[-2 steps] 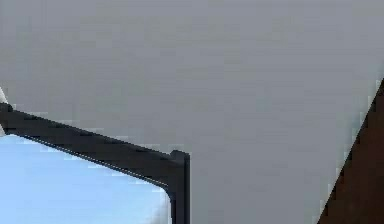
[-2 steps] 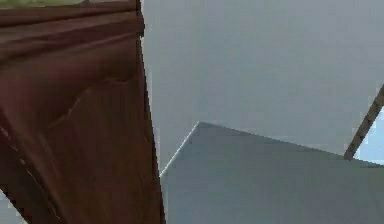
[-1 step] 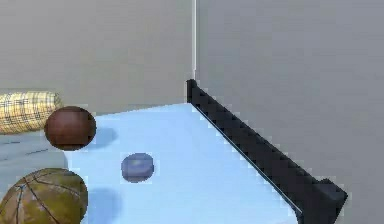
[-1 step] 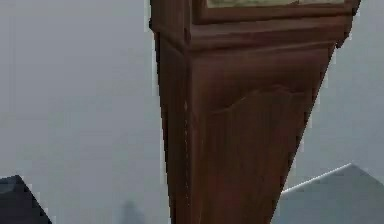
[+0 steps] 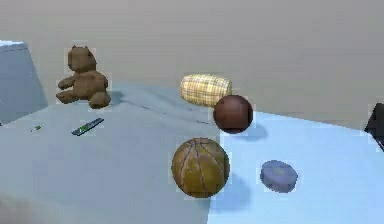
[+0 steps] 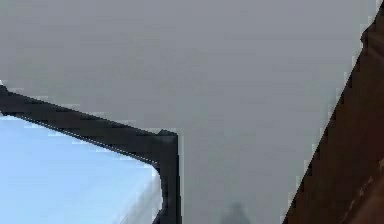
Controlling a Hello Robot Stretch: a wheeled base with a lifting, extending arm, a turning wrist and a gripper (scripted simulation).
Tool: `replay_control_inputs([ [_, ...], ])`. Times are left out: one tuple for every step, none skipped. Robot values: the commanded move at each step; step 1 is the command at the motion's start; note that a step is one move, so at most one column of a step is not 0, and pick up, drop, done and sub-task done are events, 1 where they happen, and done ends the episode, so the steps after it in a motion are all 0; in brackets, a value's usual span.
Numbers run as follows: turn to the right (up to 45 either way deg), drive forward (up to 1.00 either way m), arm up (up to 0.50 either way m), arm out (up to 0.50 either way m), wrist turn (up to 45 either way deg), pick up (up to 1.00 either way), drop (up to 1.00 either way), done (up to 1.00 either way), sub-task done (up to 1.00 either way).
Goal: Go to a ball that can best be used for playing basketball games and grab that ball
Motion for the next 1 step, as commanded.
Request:
replay_control_inputs([
  [-45.0,0.00,0.00,0.00,0.0,0.00,0.00,0.00,0.00],
])
